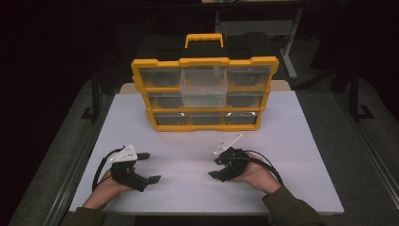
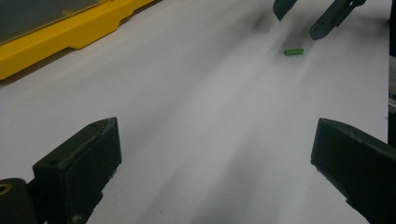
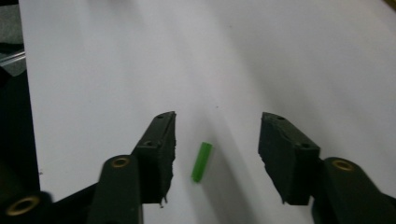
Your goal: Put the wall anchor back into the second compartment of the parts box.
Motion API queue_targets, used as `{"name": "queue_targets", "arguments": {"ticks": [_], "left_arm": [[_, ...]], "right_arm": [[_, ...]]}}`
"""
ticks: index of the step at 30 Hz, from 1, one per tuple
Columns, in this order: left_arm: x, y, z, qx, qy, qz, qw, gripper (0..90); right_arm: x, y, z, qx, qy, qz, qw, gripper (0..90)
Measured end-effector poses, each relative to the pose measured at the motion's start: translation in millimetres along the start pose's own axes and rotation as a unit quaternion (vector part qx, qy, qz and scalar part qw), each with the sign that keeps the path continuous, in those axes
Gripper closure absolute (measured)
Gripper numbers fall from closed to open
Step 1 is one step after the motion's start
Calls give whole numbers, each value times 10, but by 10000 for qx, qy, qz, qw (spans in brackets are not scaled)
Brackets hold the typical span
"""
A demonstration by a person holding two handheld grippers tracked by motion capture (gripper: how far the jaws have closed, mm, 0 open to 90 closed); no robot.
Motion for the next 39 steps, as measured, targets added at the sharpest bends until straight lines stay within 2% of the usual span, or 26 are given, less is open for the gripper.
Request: {"name": "queue_targets", "arguments": {"ticks": [3, 5, 6, 15, 17, 20, 32, 38, 39], "left_arm": [[0, -2, -4, 8, -5, -4, 10000, 15], [0, -2, -3, 8, -1, -5, 10000, 15], [0, -2, -2, 7, -4, -4, 10000, 15], [2, -2, -2, 11, -19, 10, 10000, 15], [2, -2, 1, 15, -44, 17, 10000, 15], [2, -1, -1, 7, -18, 10, 10000, 15], [5, 6, 6, 8, -51, 42, 10000, 15], [7, 8, 6, 3, -43, 33, 10000, 15], [5, 9, 6, 2, -38, 36, 10000, 15]], "right_arm": [[36, -39, -20, -40, 209, 93, 9997, 552], [53, -48, -4, -83, 126, 151, 9998, 600], [65, -59, -13, -98, 183, 170, 9996, 621], [154, -136, -5, -207, 145, 373, 9990, 763], [153, -145, -13, -197, 215, 362, 9989, 794], [161, -142, -12, -179, 167, 397, 9989, 829], [157, -103, -35, -213, 141, 411, 9988, 847], [90, 22, -101, -187, 48, 311, 9993, 847], [65, 35, -126, -193, 136, 240, 9994, 847]]}}
Point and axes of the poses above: each handheld gripper's, and its own axes: y roughly backward along the jaws, x roughly out of its underside, z roughly to its left, the point moved 8 cm from there along -y, roughly forward along the jaws, and after that the axes turned 11 degrees about -z, right-handed, at the moved point
